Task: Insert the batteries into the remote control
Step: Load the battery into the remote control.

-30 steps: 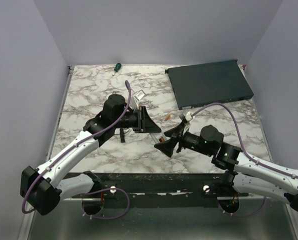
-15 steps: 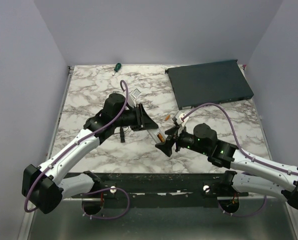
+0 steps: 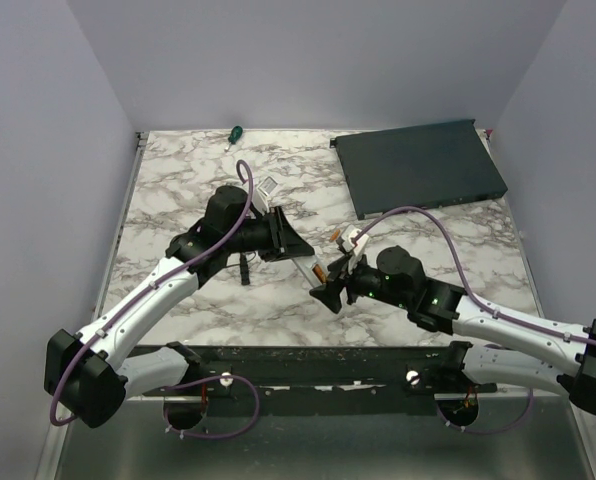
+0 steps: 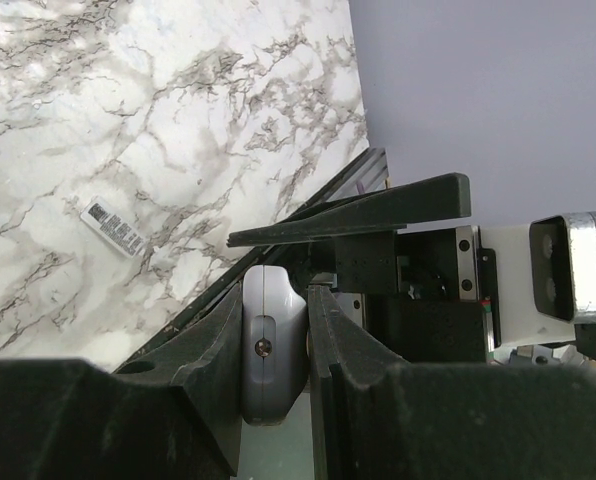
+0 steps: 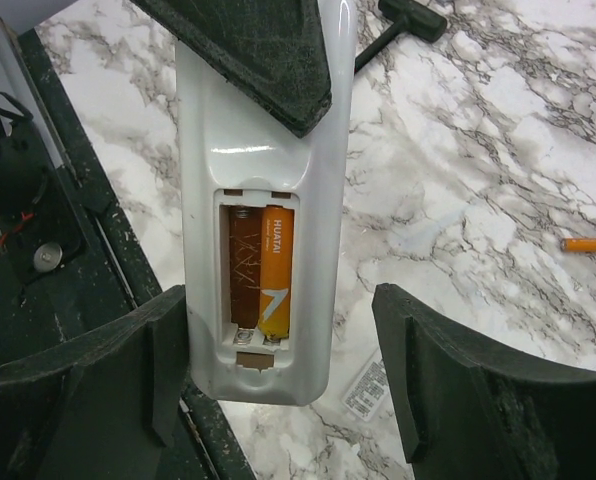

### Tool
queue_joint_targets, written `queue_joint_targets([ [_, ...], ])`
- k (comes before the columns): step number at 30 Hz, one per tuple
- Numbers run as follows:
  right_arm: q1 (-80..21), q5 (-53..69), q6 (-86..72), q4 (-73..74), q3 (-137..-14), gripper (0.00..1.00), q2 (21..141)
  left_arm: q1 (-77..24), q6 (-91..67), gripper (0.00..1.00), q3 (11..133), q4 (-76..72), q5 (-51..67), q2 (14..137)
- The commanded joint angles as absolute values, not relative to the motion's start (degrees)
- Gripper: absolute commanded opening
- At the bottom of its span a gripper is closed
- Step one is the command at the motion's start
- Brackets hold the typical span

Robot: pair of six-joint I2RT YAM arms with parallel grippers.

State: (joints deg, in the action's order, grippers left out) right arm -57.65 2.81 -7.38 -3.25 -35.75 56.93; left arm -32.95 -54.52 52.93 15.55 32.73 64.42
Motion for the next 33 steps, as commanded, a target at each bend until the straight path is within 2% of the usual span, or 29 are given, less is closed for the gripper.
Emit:
queue_joint_targets([
  [1,-57.7,2.4,-6.2,-2.4,-36.8,0.77,57.5,-32.3,-55.5,0.0,54.1,14.8,32.2,64.1],
  [7,-57.8,2.9,-6.5,-1.7,-36.9,0.7,58.1,-32.1,-55.5,0.0,54.1,14.8,32.4,64.3],
  [11,-57.8,3.2,-6.8,-1.6,-37.2,0.59,58.5,-31.9,-55.5,0.0,53.9,14.7,32.6,64.2],
  [15,-57.7,4.1,-6.8,-0.9,-38.1,0.42,59.2,-31.9,-55.4,0.0,53.6,14.2,32.9,64.3],
  [16,-57.7,4.5,-6.9,-0.9,-38.3,0.35,59.3,-31.9,-55.4,0.0,53.5,14.1,33.1,64.4],
  [19,-57.7,3.4,-8.8,-1.7,-38.7,0.02,59.8,-31.9,-55.4,0.0,53.4,14.0,33.4,64.6],
  [21,-57.7,3.0,-9.8,-2.6,-38.6,0.01,59.6,-31.8,-55.4,0.0,53.5,14.0,33.4,64.6],
  [26,-57.7,1.5,-12.5,-6.1,-37.4,0.01,57.2,-31.8,-55.4,0.22,53.4,13.7,33.6,64.5],
  [33,-57.8,1.3,-12.8,-7.1,-37.3,0.01,55.9,-31.8,-54.9,0.4,52.9,13.2,33.9,64.7],
])
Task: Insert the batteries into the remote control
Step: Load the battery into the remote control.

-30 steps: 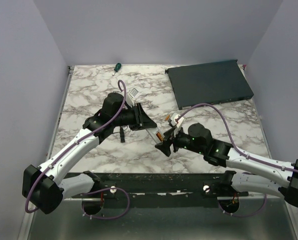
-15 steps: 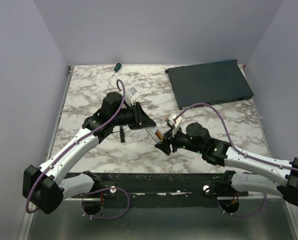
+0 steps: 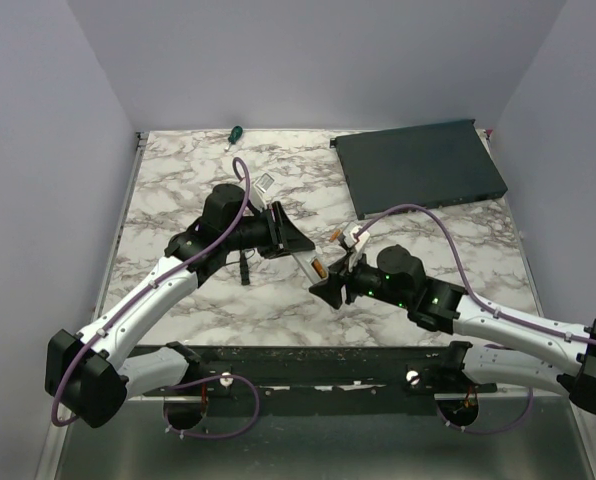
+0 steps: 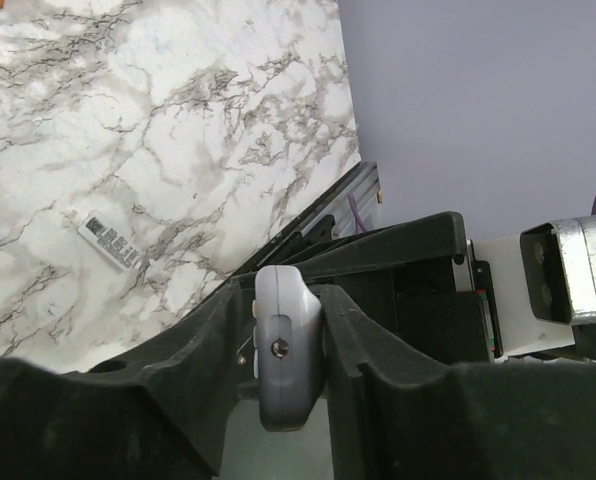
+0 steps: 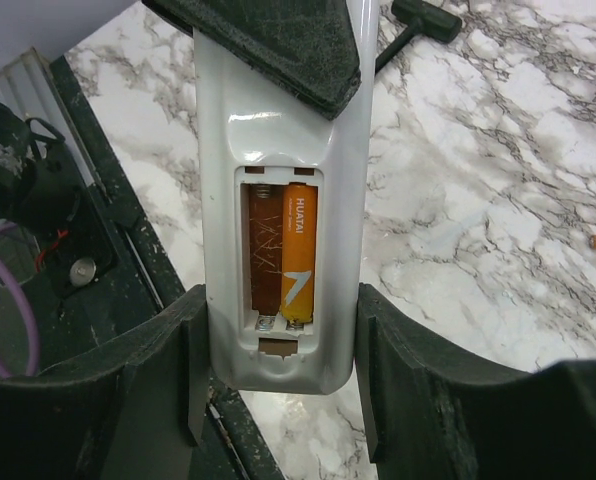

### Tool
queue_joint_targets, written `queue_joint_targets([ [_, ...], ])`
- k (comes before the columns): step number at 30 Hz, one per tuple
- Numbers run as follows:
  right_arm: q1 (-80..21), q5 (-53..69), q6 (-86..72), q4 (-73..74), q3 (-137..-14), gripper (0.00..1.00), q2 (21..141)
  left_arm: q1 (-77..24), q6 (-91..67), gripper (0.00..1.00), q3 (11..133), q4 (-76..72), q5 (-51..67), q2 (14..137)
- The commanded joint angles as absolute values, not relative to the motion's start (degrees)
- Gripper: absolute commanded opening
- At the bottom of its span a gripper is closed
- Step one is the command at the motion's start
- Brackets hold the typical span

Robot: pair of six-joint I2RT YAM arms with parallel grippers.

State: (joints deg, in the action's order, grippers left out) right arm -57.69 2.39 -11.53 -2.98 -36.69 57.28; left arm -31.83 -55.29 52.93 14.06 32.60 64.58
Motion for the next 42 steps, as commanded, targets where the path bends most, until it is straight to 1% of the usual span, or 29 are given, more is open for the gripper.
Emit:
queue_joint_targets([
  [1,-57.7,1.4,-12.8,-7.1,-37.4,0.01,55.9,-31.9,-54.8,0.42,53.0,13.1,34.1,64.9],
  [10,-57.7,1.8,-12.4,-7.5,-37.8,0.01,56.2,-31.9,-54.5,0.44,53.3,12.9,34.4,64.9],
  [14,-57.7,1.8,-12.2,-7.9,-37.8,0.01,56.2,-32.0,-54.5,0.44,53.2,12.8,34.5,65.2],
  [17,-57.8,1.9,-12.2,-8.0,-37.8,0.01,56.2,-32.2,-54.5,0.41,53.0,12.6,34.6,65.2],
  [27,-57.8,1.4,-12.2,-8.7,-37.9,0.01,56.4,-32.3,-54.5,0.24,52.9,12.5,34.6,65.3],
  [29,-57.8,1.0,-12.2,-9.0,-37.9,0.01,56.2,-32.4,-54.3,0.24,52.9,12.5,34.7,65.4],
  [30,-57.7,0.9,-12.3,-9.2,-37.9,0.01,56.1,-32.4,-54.1,0.25,52.9,12.5,34.8,65.4],
  [32,-57.7,0.7,-12.3,-9.5,-38.0,0.01,56.1,-32.6,-53.7,0.33,52.9,12.7,34.9,65.3],
  [34,-57.7,0.8,-12.4,-9.8,-38.0,0.01,56.2,-32.5,-53.6,0.38,52.9,12.7,34.8,65.3],
  [39,-57.8,1.3,-12.7,-10.2,-38.3,0.01,57.0,-32.8,-53.4,0.4,52.9,12.6,34.7,65.2],
  [42,-57.7,1.7,-12.7,-9.9,-38.5,0.01,57.3,-32.8,-53.4,0.39,52.9,12.5,34.6,65.1],
])
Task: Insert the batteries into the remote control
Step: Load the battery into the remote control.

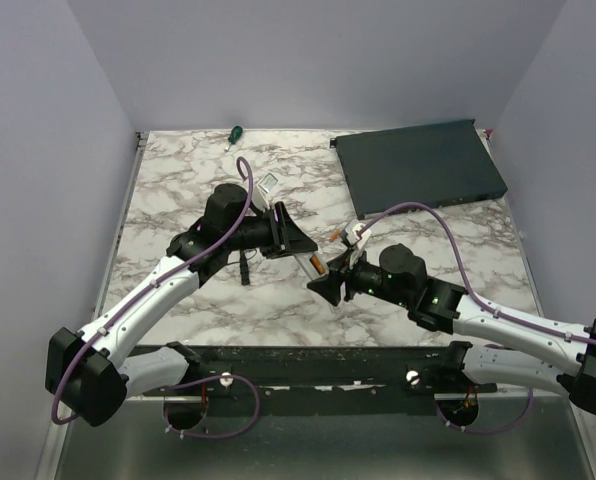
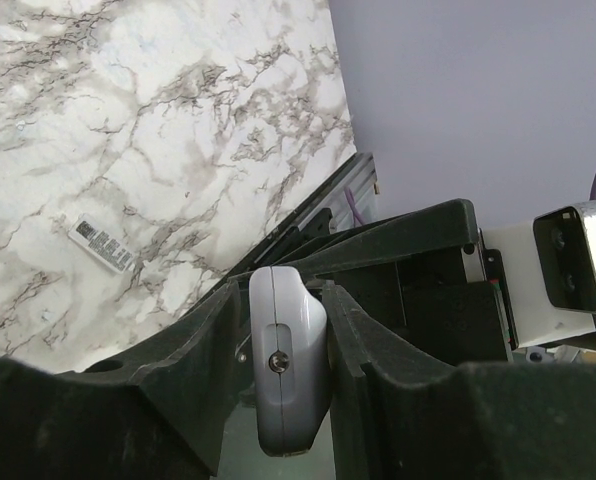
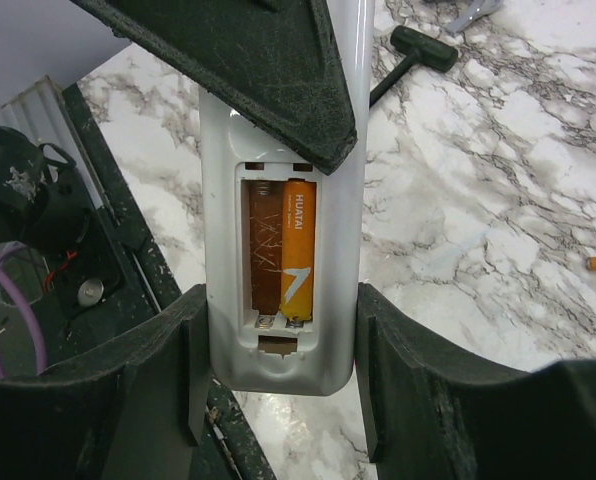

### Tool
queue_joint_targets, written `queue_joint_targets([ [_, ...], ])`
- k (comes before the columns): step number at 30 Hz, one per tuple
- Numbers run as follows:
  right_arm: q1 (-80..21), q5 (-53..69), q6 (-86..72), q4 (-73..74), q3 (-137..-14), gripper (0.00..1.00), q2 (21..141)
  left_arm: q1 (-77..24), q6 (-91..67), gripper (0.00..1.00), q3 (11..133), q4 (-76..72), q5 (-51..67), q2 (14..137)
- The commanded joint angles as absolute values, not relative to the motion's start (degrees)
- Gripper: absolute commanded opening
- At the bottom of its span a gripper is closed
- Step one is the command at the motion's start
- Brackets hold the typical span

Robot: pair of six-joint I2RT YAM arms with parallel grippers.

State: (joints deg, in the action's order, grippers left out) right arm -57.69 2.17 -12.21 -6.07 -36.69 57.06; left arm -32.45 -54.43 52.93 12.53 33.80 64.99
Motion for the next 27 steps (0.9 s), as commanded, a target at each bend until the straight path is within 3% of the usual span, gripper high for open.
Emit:
queue_joint_targets([
  [1,-57.7,1.8,-12.7,-9.8,-38.4,0.01,57.2,-32.7,-53.4,0.38,52.9,12.5,34.6,65.0],
  [10,-57.8,2.6,-12.9,-8.8,-37.4,0.01,56.5,-32.8,-53.5,0.28,52.9,12.9,33.4,64.8],
  [15,-57.8,3.2,-12.9,-8.8,-37.0,0.01,56.2,-32.8,-53.5,0.17,53.0,12.9,33.2,64.9],
  [16,-57.8,3.3,-13.0,-8.9,-37.0,0.04,56.2,-32.7,-53.5,0.12,53.0,12.9,33.2,64.9],
  [19,-57.8,4.5,-12.6,-8.8,-37.1,0.38,55.9,-32.7,-53.3,0.01,52.8,13.0,32.8,64.9],
  [21,-57.7,4.1,-12.2,-8.8,-37.1,0.58,55.4,-32.7,-52.8,0.0,52.7,13.3,32.3,64.7],
  [23,-57.8,2.5,-11.8,-8.8,-37.2,0.68,54.0,-32.8,-51.9,0.0,52.6,14.2,30.7,64.6],
  [27,-57.8,-9.9,-14.2,-6.3,-38.6,0.72,51.8,-32.1,-50.0,0.0,51.2,15.2,28.1,64.1],
])
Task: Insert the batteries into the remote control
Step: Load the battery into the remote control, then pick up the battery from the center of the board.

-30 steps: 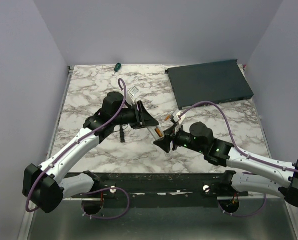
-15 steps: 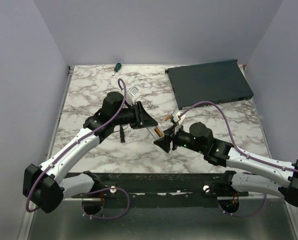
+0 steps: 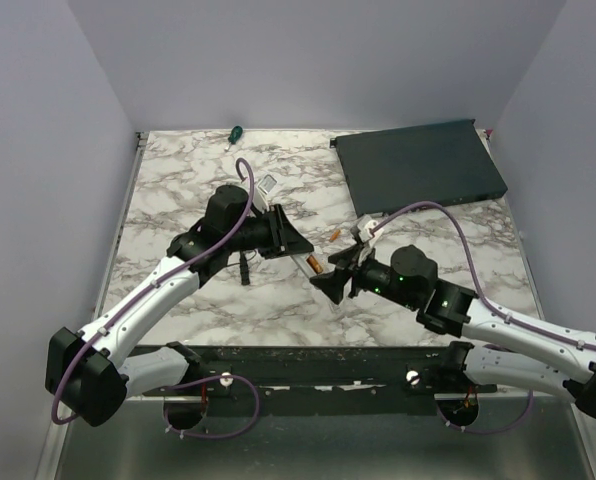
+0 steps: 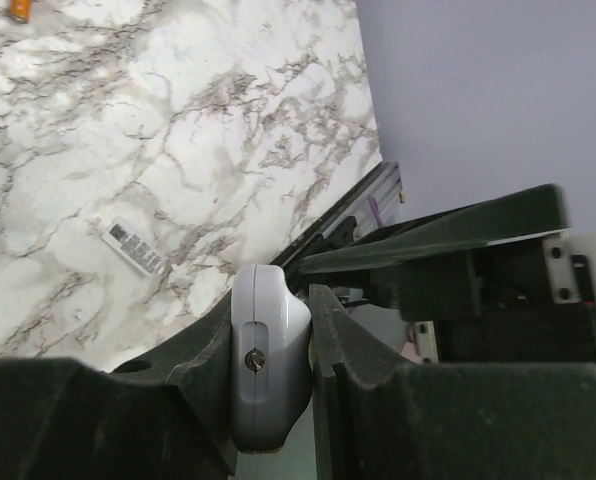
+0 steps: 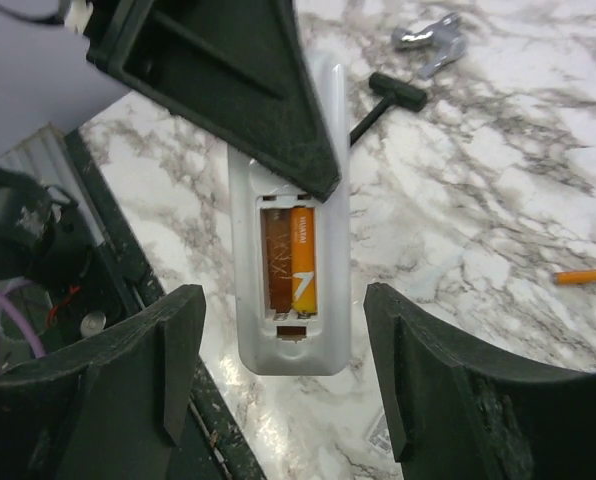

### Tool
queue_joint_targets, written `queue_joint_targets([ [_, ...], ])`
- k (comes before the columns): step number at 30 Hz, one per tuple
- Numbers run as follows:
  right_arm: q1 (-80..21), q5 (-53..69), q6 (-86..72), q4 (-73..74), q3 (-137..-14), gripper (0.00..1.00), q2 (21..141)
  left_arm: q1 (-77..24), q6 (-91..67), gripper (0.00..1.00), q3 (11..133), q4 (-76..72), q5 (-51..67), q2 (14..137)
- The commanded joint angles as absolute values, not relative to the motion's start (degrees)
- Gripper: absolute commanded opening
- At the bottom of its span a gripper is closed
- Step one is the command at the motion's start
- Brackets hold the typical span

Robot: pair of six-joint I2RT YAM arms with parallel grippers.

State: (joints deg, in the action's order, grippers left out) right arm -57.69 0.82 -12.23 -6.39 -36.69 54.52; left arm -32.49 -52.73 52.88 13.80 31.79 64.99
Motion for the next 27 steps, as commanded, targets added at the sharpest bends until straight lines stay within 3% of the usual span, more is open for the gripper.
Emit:
queue_joint_targets([
  [1,-57.7,-13.5,-15.3,-4.8,-39.3,0.73,51.8,-31.8,-49.6,0.0,50.3,14.7,27.9,63.9],
  [7,-56.5,-31.8,-24.6,2.5,-42.6,0.69,57.3,-29.8,-48.2,0.0,44.6,13.8,23.6,59.9],
  [13,-46.5,-24.9,-32.8,8.2,-49.8,0.61,72.4,-28.5,-47.0,0.0,41.6,15.8,21.4,55.5],
  [19,-44.2,-26.9,-29.1,8.9,-58.6,0.57,86.4,-27.8,-45.1,0.0,38.0,10.6,25.4,49.7],
  [27,-43.3,-25.3,-13.1,4.2,-59.7,0.62,86.3,-27.4,-40.9,0.0,35.0,-2.4,42.0,42.7],
])
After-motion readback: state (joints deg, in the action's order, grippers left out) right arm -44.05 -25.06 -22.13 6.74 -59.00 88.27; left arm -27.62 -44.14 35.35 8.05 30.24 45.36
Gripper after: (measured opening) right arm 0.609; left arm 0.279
